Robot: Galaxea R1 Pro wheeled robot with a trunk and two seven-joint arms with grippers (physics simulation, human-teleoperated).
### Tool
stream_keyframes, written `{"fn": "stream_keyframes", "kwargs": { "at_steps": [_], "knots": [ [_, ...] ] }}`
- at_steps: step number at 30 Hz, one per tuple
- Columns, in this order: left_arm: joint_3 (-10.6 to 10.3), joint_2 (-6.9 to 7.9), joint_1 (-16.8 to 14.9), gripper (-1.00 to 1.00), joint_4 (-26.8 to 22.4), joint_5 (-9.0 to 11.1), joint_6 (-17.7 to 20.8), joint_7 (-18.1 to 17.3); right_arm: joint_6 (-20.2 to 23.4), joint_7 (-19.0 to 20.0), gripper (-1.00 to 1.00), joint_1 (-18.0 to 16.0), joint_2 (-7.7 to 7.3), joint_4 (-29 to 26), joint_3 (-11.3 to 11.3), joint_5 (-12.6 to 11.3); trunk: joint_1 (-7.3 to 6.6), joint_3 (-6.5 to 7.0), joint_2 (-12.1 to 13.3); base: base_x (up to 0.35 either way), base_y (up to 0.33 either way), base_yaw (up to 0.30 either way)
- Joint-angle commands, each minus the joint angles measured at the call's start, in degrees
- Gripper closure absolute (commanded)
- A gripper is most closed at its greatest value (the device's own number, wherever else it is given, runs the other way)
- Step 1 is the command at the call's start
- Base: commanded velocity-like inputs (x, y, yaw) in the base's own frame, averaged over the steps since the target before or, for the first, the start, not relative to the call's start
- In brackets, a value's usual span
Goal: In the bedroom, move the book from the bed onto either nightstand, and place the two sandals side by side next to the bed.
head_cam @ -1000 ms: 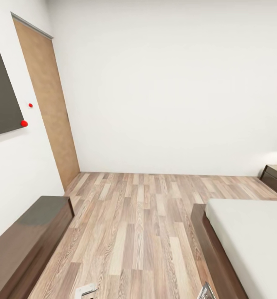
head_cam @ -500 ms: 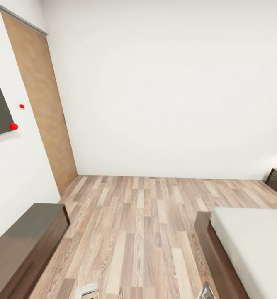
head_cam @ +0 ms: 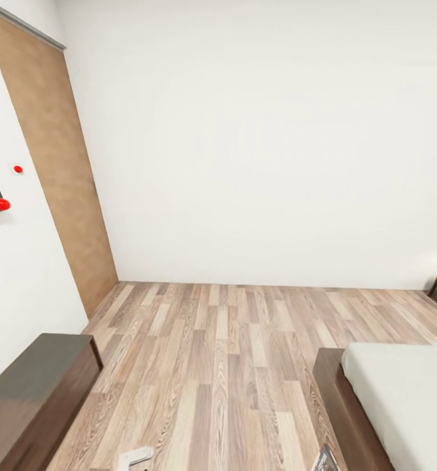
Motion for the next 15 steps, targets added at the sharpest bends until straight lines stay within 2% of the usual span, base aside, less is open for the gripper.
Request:
{"fn": "stream_keyframes", "kwargs": {
  "at_steps": [1,15],
  "knots": [
    [0.15,-0.02,-0.05,-1.0,0.05,0.23,-0.2,0.1,-0.36,0.38,1.0,-0.12,0.02,0.25,0.38,-0.41,0.06,-0.11,-0.1,0.332,0.0,0.0],
    [0.15,-0.02,-0.04,-1.0,0.05,0.2,-0.22,0.1,-0.36,0.38,1.0,-0.12,0.02,0.25,0.38,-0.41,0.06,-0.11,-0.1,0.332,0.0,0.0]
  ]
}}
